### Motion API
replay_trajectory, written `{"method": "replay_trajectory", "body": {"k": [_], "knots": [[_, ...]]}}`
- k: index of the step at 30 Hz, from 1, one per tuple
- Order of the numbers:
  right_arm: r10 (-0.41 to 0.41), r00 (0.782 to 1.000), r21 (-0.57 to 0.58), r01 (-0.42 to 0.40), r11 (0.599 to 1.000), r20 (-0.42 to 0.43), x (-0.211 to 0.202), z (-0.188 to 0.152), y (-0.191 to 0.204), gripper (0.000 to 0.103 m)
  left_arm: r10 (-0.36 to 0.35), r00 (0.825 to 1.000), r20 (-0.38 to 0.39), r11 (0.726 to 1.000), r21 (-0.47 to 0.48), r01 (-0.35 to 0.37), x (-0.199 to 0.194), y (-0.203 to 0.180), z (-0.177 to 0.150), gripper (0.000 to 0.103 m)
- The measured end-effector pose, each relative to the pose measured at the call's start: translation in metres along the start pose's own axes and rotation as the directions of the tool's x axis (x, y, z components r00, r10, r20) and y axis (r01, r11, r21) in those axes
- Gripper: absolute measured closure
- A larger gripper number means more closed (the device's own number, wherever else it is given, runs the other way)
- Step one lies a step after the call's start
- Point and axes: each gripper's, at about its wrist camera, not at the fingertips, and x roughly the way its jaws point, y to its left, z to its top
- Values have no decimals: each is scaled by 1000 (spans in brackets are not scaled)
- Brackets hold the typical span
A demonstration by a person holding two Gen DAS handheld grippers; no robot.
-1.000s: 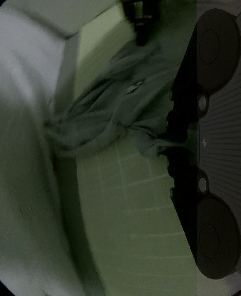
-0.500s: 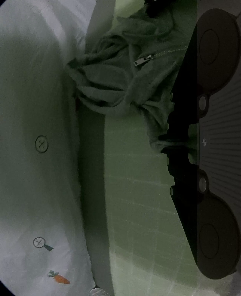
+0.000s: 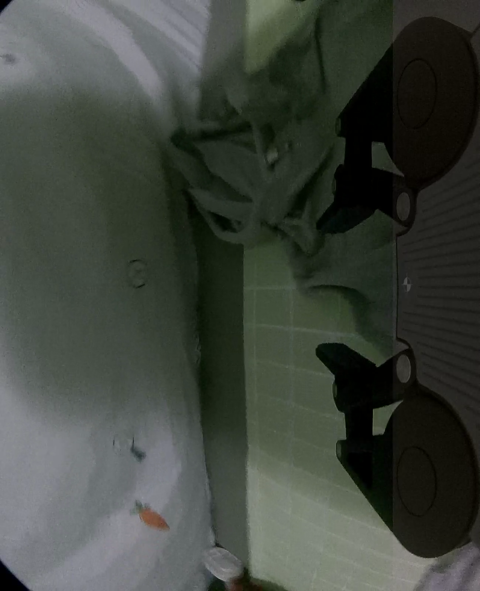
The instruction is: Fold clothes
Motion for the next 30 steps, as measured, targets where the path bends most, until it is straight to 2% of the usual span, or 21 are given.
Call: {"method": "replay_trajectory", "body": {"k": [2,3,4,5,7,9,11,13,15,17,18,19,20,21,22,24,27,29,30], "knots": [[-3,1000,72,4,997,-11,-24,-11,-14,0,-12,1000,-7,1000,-25,11,-31,1,-23,22],[6,1000,116,-2,993,-30,-41,-23,-23,0,11,1000,-25,1000,-23,-11,-44,-1,-37,22],[23,997,170,-11,985,-70,-73,-52,-30,0,29,999,-39,999,-20,-30,-54,-2,-45,22],[37,995,190,-19,982,-89,-86,-64,-32,1,56,996,-69,998,-19,-58,-69,-5,-66,22],[130,978,241,-88,966,-166,-116,-104,-25,9,70,990,-125,996,-53,-77,-96,-5,-99,22],[209,949,272,-141,952,-238,-134,-134,-13,18,80,982,-172,991,-91,-97,-115,-3,-122,22],[226,931,249,-156,956,-285,-142,-152,-1,18,118,969,-218,980,-132,-149,-128,3,-143,22],[219,928,179,-170,969,-303,-155,-166,14,16,156,951,-267,956,-202,-213,-145,17,-167,22],[211,924,116,-183,976,-318,-168,-178,27,16,142,952,-271,935,-279,-219,-157,29,-181,22],[213,919,88,-195,977,-331,-178,-183,33,17,119,959,-256,929,-311,-198,-169,34,-190,22],[225,915,92,-206,974,-335,-181,-184,34,22,118,961,-252,928,-316,-197,-172,34,-192,24],[237,910,96,-218,971,-339,-184,-186,35,40,121,961,-250,927,-318,-199,-175,33,-194,29],[218,914,69,-207,976,-343,-188,-189,38,63,142,958,-249,922,-318,-219,-177,31,-195,37],[193,918,41,-190,981,-348,-189,-190,40,77,150,955,-256,915,-329,-232,-180,28,-194,62],[192,915,44,-189,981,-354,-190,-189,39,81,148,952,-268,908,-345,-238,-184,24,-194,75],[213,904,86,-195,977,-372,-194,-184,35,84,136,945,-297,889,-384,-249,-188,22,-194,81],[206,904,71,-194,978,-374,-208,-178,28,85,115,931,-347,865,-426,-266,-200,15,-200,82],[194,900,69,-182,981,-391,-207,-180,25,84,122,927,-355,871,-409,-271,-203,10,-207,79],[183,894,70,-169,983,-408,-206,-185,22,82,134,929,-346,884,-381,-269,-205,6,-210,74]]}}
